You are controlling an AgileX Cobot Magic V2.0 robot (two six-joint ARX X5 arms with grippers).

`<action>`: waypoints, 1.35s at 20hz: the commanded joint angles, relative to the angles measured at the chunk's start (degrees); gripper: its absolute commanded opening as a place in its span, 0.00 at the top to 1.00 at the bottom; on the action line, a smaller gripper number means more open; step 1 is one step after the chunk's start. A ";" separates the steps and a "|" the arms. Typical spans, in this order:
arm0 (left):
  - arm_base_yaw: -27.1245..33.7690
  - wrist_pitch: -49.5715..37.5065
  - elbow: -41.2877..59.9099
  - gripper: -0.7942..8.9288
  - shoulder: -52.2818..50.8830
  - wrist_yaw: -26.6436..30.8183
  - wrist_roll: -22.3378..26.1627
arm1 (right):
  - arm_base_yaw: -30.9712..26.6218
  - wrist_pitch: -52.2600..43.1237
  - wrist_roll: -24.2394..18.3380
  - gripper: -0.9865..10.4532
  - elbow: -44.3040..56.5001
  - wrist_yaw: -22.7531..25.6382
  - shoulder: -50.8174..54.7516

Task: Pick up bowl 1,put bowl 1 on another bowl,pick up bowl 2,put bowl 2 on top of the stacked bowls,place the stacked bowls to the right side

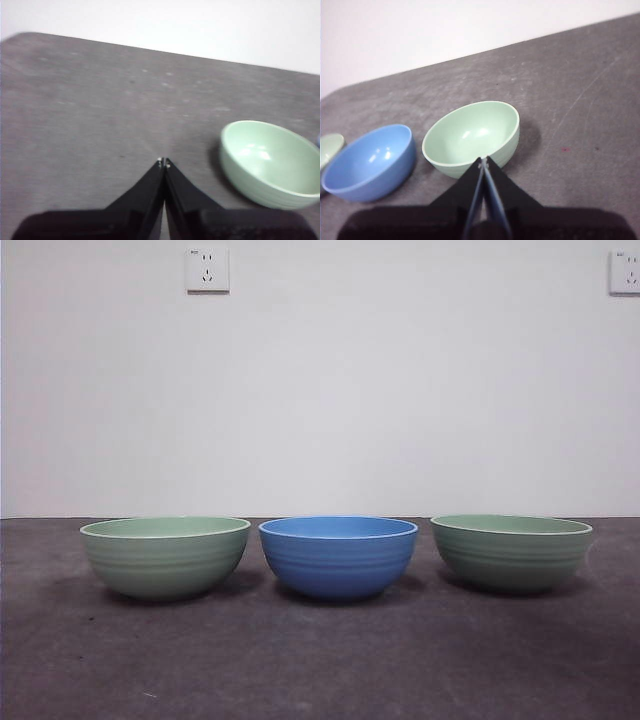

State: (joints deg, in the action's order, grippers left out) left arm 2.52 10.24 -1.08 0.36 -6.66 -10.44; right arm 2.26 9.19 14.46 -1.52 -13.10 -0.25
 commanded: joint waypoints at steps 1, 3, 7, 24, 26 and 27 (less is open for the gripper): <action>0.17 -0.31 -1.53 0.93 -0.17 -3.15 -4.17 | 0.04 -0.72 5.33 0.92 -2.38 0.04 -0.22; 0.17 0.11 -3.15 0.93 -0.17 -4.39 -5.31 | 0.04 -0.59 5.86 0.92 -4.02 -0.02 -1.03; 0.17 3.30 -7.58 0.93 0.31 -5.99 -8.04 | 0.04 0.63 6.56 0.92 -8.46 -0.42 -4.24; 0.07 23.50 -30.80 0.93 22.05 -29.51 4.57 | 0.17 30.12 -9.29 0.92 -36.85 -19.32 -26.77; 0.04 27.39 -34.03 0.93 24.76 -31.21 7.93 | 0.39 35.26 -12.81 0.92 -40.63 -20.90 -29.33; 0.02 28.96 -35.39 0.93 25.75 -31.52 9.29 | 0.55 37.44 -14.34 0.92 -42.16 -21.35 -30.34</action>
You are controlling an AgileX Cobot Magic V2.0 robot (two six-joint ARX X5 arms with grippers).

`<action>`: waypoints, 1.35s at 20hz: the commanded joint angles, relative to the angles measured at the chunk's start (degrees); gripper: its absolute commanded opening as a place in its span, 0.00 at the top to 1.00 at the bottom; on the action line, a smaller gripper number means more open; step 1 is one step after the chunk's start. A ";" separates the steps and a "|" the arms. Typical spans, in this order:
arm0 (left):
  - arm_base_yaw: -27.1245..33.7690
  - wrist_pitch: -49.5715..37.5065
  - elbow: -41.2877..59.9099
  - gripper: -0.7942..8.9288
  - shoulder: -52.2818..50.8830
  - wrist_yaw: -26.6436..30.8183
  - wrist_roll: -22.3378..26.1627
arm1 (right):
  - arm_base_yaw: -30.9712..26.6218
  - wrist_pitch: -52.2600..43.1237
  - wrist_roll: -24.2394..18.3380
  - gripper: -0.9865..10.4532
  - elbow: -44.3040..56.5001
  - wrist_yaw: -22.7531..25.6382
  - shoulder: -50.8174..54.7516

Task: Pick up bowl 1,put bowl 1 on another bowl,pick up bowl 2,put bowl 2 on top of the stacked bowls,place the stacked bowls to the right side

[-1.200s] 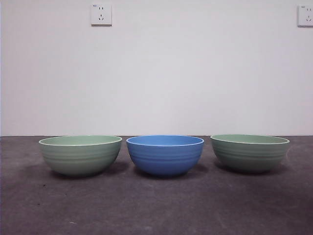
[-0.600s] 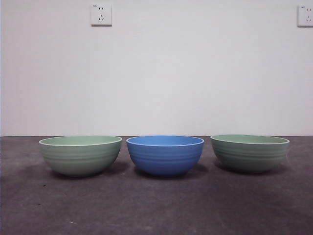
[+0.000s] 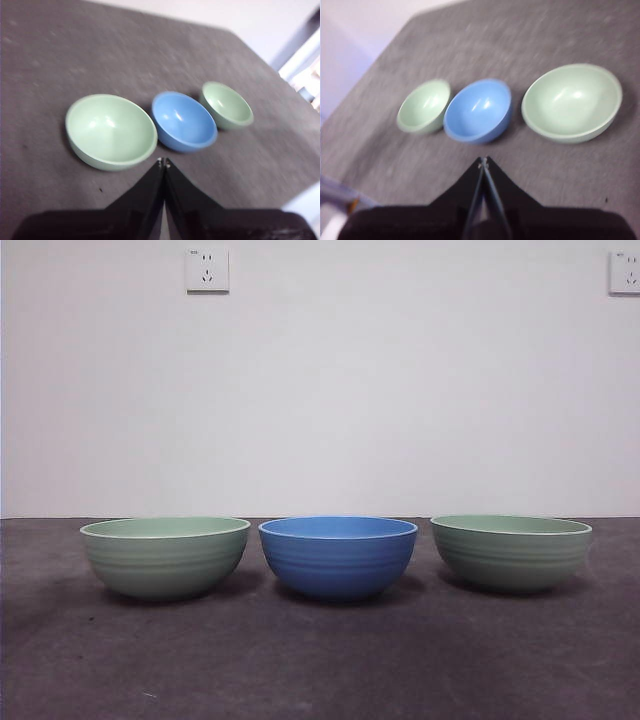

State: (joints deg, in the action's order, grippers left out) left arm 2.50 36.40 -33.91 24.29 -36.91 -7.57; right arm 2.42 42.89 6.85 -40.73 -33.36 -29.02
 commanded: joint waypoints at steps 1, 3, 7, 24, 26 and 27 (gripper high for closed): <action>0.00 4.63 -4.09 0.93 2.80 -1.66 7.85 | 0.68 6.32 -8.20 0.92 -4.72 -1.20 -2.69; -0.15 7.82 -6.82 0.93 4.39 -2.71 10.29 | 1.16 10.88 -10.88 0.92 -7.65 -1.05 -4.57; -1.09 15.06 -11.87 0.93 6.67 -3.74 13.99 | 1.92 18.49 -14.71 0.92 -12.11 -1.03 -7.52; -2.29 24.22 -15.32 0.32 7.56 -3.63 14.84 | 2.21 25.73 -13.66 0.52 -14.03 2.32 -9.05; -2.27 24.22 -15.32 0.31 7.56 -3.61 13.62 | 2.21 25.75 -13.03 0.41 -14.03 2.38 -9.25; -2.27 24.22 -15.32 0.31 7.63 -3.61 13.14 | 2.21 25.75 -12.41 0.40 -14.03 2.36 -9.25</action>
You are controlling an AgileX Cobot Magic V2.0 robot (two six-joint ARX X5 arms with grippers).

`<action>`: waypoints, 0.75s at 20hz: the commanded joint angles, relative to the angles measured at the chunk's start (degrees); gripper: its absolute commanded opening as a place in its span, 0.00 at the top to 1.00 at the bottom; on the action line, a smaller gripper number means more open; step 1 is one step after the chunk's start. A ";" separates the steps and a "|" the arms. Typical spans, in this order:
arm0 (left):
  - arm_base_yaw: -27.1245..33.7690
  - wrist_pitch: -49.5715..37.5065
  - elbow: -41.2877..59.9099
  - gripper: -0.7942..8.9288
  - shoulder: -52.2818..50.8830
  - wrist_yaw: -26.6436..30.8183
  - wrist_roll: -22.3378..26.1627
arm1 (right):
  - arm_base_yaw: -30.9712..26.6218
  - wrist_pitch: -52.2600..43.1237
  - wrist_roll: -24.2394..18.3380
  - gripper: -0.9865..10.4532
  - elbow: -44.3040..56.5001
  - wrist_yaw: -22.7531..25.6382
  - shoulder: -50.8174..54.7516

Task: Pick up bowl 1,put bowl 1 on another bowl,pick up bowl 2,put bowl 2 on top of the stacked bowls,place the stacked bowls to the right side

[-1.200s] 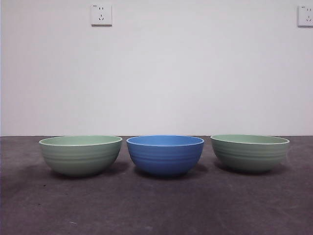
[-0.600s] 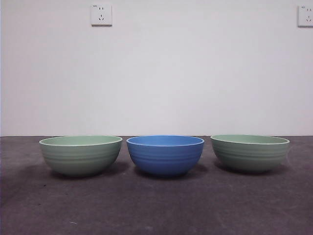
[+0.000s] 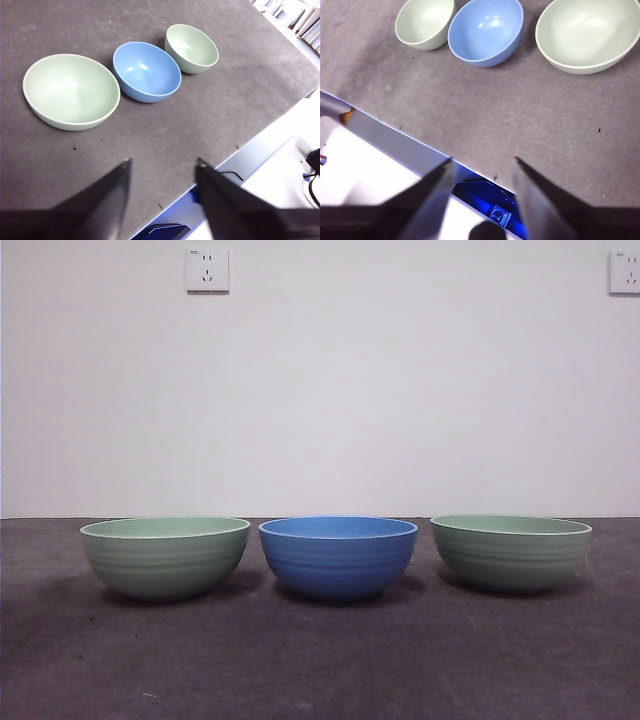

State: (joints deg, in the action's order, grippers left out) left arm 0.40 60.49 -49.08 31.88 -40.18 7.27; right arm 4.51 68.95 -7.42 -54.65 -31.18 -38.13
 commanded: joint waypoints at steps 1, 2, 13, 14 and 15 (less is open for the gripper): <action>-0.17 0.13 -0.15 0.31 0.20 -0.33 -1.73 | 0.11 -0.31 2.03 0.39 -0.11 0.20 -0.13; -0.17 0.15 -0.15 0.31 0.24 -0.33 -1.73 | 0.11 -0.31 2.03 0.39 -0.11 0.20 -0.17; -0.17 0.00 -0.15 0.31 0.61 -0.35 -1.73 | 0.11 -4.11 7.08 0.39 -0.11 4.83 -2.49; -0.17 -0.02 -0.15 0.31 0.61 -0.35 -1.73 | 0.11 -5.73 8.00 0.39 -0.11 6.32 -3.26; -0.17 -0.02 -0.15 0.31 0.61 -0.35 -1.70 | 0.11 -7.10 8.81 0.39 -0.11 7.28 -4.07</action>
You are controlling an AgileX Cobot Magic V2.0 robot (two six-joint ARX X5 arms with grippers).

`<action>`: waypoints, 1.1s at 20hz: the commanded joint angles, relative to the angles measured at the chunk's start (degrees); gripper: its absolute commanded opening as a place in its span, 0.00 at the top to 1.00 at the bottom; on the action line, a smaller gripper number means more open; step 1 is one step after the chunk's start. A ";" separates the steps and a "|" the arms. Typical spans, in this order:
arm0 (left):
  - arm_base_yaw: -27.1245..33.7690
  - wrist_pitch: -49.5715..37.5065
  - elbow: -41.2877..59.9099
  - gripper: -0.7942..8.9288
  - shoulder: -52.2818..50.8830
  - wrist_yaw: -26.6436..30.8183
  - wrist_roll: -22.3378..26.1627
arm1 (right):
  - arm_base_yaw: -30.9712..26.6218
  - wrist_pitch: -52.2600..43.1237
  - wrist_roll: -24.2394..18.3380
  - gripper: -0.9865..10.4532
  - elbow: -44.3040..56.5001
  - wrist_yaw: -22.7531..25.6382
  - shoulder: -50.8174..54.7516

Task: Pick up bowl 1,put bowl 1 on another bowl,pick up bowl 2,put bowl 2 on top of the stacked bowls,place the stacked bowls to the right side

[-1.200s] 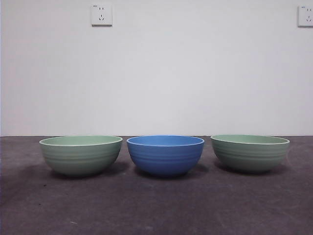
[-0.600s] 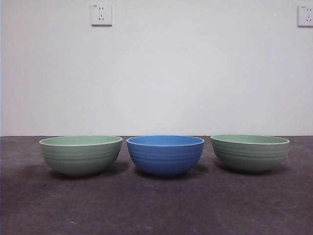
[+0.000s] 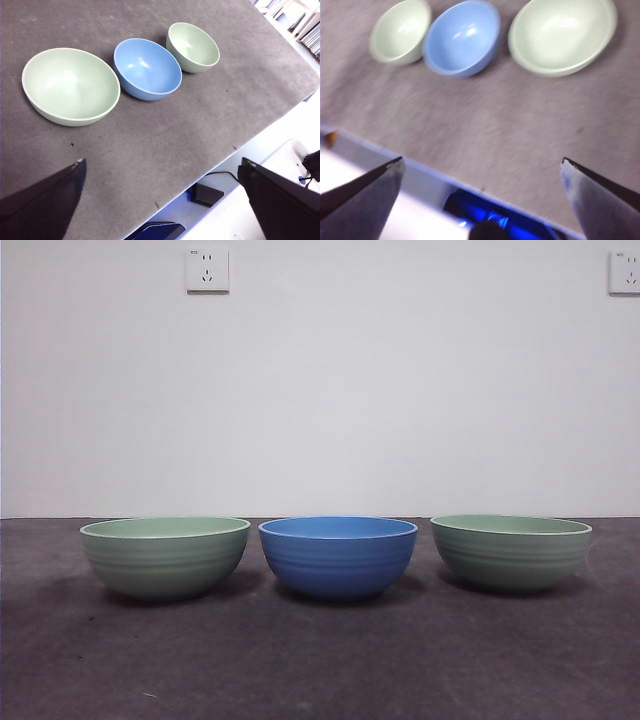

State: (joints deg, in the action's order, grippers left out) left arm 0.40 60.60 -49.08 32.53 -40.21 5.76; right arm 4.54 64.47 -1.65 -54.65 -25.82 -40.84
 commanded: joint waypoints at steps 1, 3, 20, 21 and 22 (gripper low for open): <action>-0.17 -0.13 -0.15 0.31 -0.04 -0.33 -0.20 | 0.09 -3.91 4.20 0.39 -0.13 2.67 -2.34; -0.17 -0.13 -0.15 0.31 -0.04 -0.33 -0.20 | 0.09 -6.84 5.81 0.39 -0.17 4.50 -5.22; -0.17 -0.55 -0.15 0.31 -0.04 -0.31 -0.20 | 0.13 -29.51 8.70 0.39 -0.17 10.25 -37.86; -0.17 -0.55 -0.15 0.31 -0.04 -0.31 -0.20 | 0.15 -30.36 8.70 0.40 -0.17 10.40 -39.04; -0.17 -0.55 -0.15 0.31 -0.04 -0.31 -0.20 | 0.15 -31.10 8.70 0.40 -0.17 10.62 -40.06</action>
State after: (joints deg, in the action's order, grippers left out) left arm 0.40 60.42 -49.08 32.53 -40.21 5.76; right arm 4.54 33.85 6.66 -54.74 -15.35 -80.20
